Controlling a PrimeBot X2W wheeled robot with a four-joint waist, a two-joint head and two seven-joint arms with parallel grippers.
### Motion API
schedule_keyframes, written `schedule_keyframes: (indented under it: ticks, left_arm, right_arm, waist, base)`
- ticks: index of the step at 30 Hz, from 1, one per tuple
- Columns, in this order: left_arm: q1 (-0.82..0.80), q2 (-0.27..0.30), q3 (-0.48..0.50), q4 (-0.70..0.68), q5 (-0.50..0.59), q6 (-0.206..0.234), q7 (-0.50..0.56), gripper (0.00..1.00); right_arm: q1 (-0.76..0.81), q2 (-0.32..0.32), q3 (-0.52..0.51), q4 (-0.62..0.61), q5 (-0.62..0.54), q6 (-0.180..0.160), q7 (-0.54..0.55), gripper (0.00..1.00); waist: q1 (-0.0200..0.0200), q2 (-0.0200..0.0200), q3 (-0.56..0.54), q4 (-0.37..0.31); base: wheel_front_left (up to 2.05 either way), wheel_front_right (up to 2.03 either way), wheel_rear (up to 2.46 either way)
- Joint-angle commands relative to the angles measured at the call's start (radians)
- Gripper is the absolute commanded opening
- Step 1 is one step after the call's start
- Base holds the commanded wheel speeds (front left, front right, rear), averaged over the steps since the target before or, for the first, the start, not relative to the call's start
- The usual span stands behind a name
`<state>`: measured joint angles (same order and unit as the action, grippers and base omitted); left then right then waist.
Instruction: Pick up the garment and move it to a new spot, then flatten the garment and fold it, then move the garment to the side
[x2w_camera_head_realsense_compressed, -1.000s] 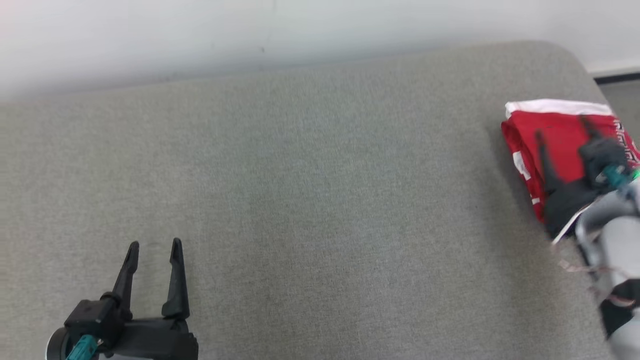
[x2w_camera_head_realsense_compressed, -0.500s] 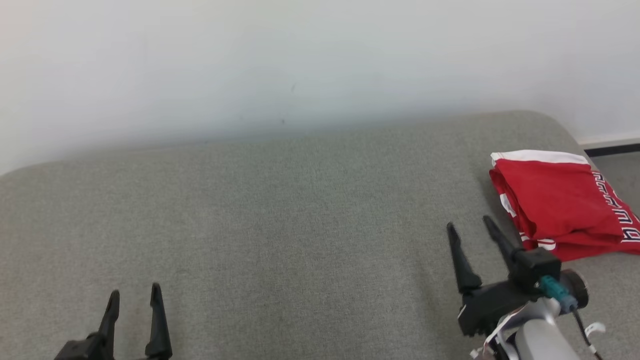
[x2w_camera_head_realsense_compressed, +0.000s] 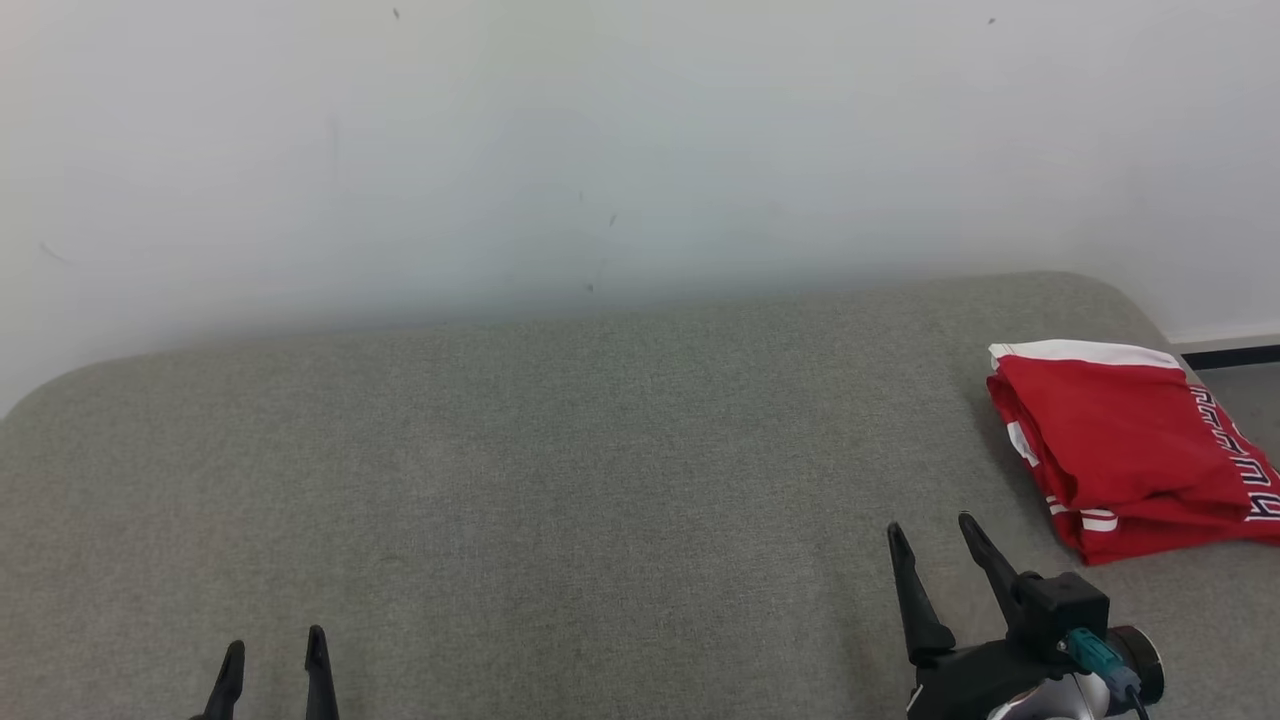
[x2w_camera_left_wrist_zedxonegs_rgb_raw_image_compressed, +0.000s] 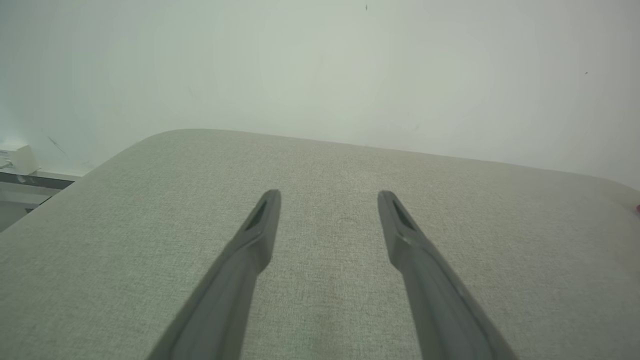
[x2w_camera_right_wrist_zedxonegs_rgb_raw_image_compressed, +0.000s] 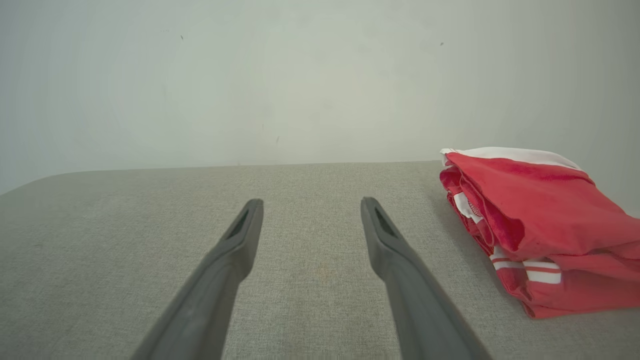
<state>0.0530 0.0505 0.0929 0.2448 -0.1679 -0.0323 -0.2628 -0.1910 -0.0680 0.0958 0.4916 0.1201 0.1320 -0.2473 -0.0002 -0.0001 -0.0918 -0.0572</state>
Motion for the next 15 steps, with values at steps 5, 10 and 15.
schedule_keyframes:
  ticks: [5, 10, 15]
  left_arm:
    - [0.012, 0.000, 0.004, 0.003, -0.004, 0.002, -0.002, 1.00]
    - [-0.006, 0.000, 0.000, 0.004, -0.006, -0.005, -0.002, 1.00]
    - [-0.017, 0.000, -0.008, -0.002, -0.010, -0.006, -0.002, 1.00]
  right_arm:
    - [0.030, 0.010, -0.009, -0.015, -0.007, -0.003, 0.001, 1.00]
    - [0.034, 0.014, -0.016, -0.025, -0.005, -0.003, 0.009, 1.00]
    - [0.041, 0.016, -0.018, -0.026, 0.005, -0.003, 0.018, 1.00]
  waist:
    - [0.0002, 0.0001, -0.006, 0.002]
    - [0.0002, 0.0001, -0.010, -0.004]
    - [0.0002, 0.0001, -0.010, -0.009]
  base:
    - [0.00, 0.00, 0.00]
    - [0.00, 0.00, 0.00]
    - [0.00, 0.00, 0.00]
